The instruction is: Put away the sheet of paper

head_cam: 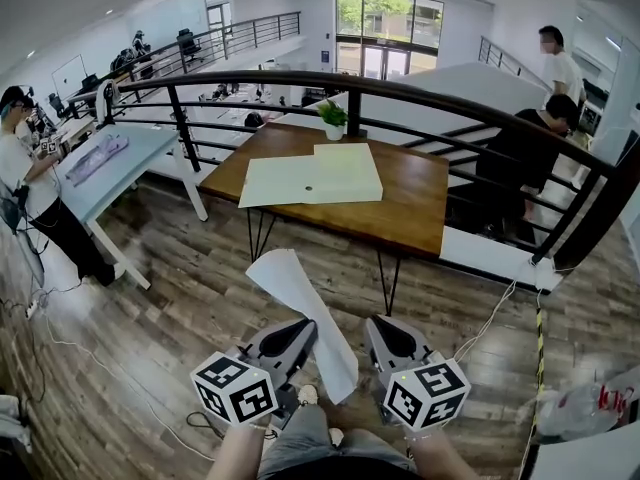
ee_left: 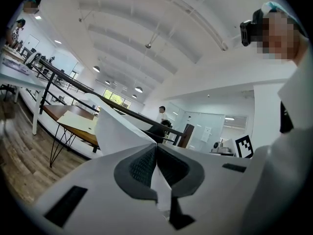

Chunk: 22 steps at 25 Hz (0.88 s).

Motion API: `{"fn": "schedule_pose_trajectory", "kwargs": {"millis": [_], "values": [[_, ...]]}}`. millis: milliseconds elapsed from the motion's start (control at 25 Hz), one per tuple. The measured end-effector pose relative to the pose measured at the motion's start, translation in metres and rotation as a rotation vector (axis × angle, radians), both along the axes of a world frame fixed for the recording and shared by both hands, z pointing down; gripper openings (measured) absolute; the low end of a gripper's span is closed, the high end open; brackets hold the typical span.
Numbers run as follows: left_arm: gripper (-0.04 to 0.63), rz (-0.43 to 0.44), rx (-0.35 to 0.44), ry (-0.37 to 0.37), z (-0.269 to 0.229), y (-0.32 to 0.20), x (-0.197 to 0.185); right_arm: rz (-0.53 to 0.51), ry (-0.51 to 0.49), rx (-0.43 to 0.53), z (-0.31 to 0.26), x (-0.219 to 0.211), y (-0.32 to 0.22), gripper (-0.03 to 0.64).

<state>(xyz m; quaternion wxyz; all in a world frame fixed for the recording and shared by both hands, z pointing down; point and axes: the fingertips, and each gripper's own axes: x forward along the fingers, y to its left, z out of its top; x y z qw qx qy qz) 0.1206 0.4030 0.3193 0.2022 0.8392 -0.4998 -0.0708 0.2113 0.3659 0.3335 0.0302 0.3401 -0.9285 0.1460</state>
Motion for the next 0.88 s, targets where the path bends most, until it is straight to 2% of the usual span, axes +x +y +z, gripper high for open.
{"fn": "schedule_pose_trajectory", "kwargs": {"millis": [400, 680, 880], "values": [[0.018, 0.01, -0.049, 0.011, 0.021, -0.066, -0.037, 0.016, 0.017, -0.04, 0.018, -0.03, -0.068, 0.028], [0.018, 0.035, -0.067, 0.017, 0.022, -0.138, -0.089, 0.042, 0.02, -0.081, 0.027, -0.072, -0.144, 0.028], [0.018, 0.071, -0.04, 0.008, 0.007, -0.195, -0.121, 0.074, 0.018, -0.088, 0.019, -0.099, -0.201, 0.028]]}}
